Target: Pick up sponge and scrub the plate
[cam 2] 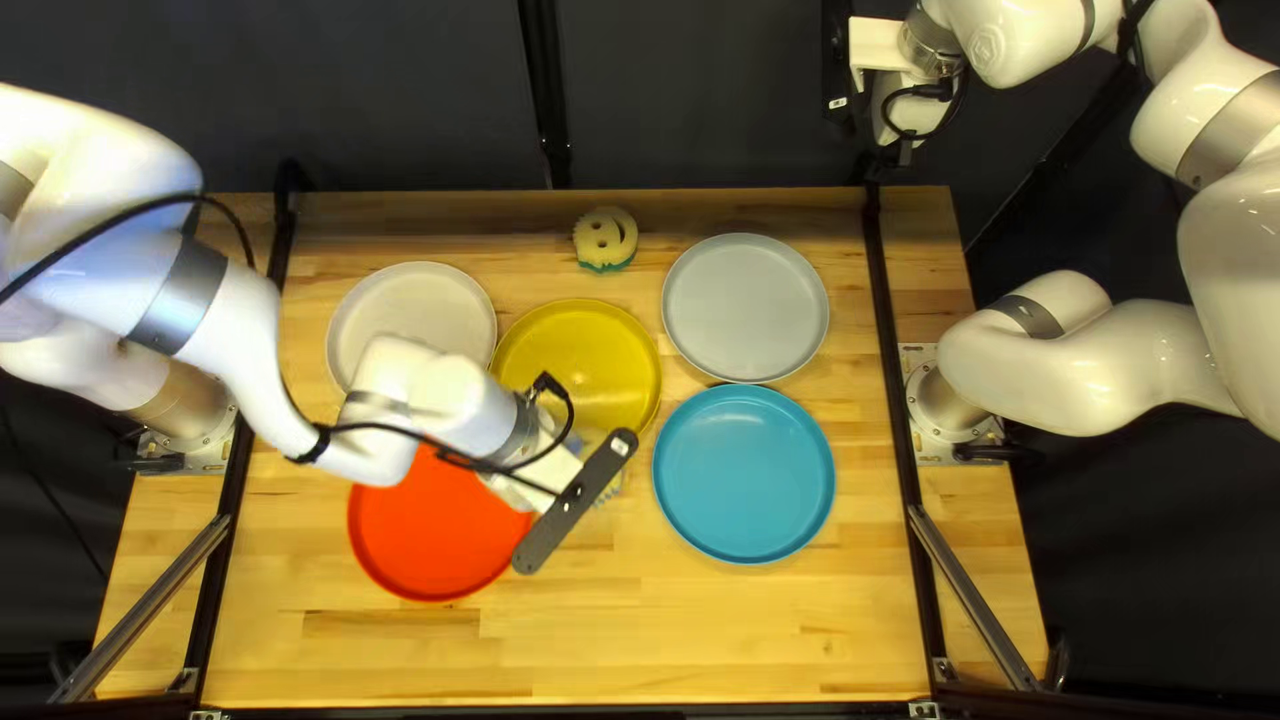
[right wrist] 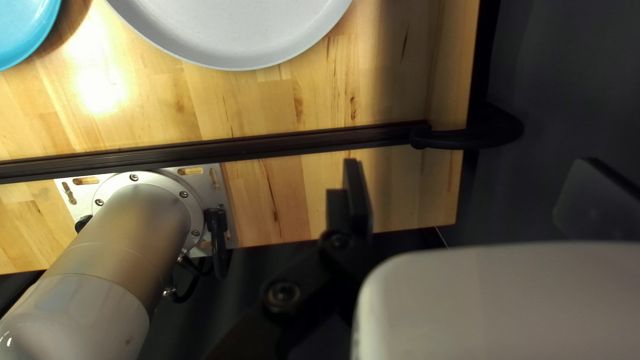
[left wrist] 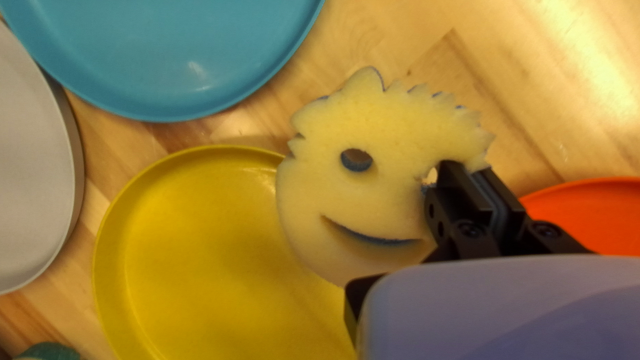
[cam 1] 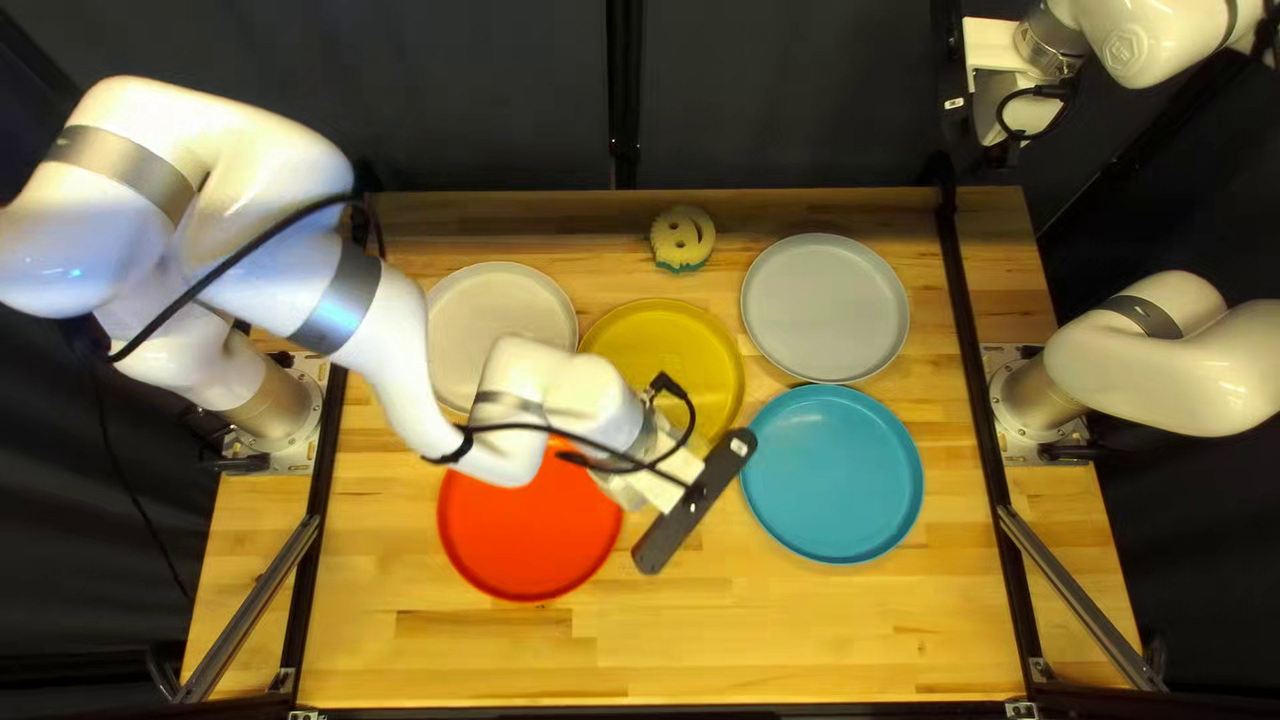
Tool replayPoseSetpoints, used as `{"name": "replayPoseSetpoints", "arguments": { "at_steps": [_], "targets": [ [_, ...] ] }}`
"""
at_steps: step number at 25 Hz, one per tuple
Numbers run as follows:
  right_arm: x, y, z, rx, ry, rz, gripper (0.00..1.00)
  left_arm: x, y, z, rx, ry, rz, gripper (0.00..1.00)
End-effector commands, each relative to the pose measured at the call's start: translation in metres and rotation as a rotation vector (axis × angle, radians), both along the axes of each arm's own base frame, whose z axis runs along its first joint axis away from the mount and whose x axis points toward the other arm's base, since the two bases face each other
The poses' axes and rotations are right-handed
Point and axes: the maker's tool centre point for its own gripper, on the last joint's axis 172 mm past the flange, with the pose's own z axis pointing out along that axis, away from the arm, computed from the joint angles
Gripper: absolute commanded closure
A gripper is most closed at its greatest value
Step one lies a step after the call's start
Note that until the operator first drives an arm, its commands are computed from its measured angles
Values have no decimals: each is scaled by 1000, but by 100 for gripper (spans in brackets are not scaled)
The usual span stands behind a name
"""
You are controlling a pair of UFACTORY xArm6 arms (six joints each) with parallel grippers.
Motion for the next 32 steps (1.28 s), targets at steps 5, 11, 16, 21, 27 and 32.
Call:
{"name": "replayPoseSetpoints", "arguments": {
  "at_steps": [5,11,16,21,27,32],
  "targets": [
    [0,0,0,0,0,0,0,-20,36,13,-79,53,-11,0],
    [0,0,0,0,0,0,0,-34,79,48,-47,81,31,0],
    [0,0,0,0,0,0,0,-57,138,65,-17,115,91,0],
    [0,0,0,0,0,0,0,-92,198,73,6,167,161,0],
    [0,0,0,0,0,0,0,-142,265,94,34,229,246,0],
    [0,0,0,0,0,0,0,-193,312,128,68,267,346,0]
  ]
}}
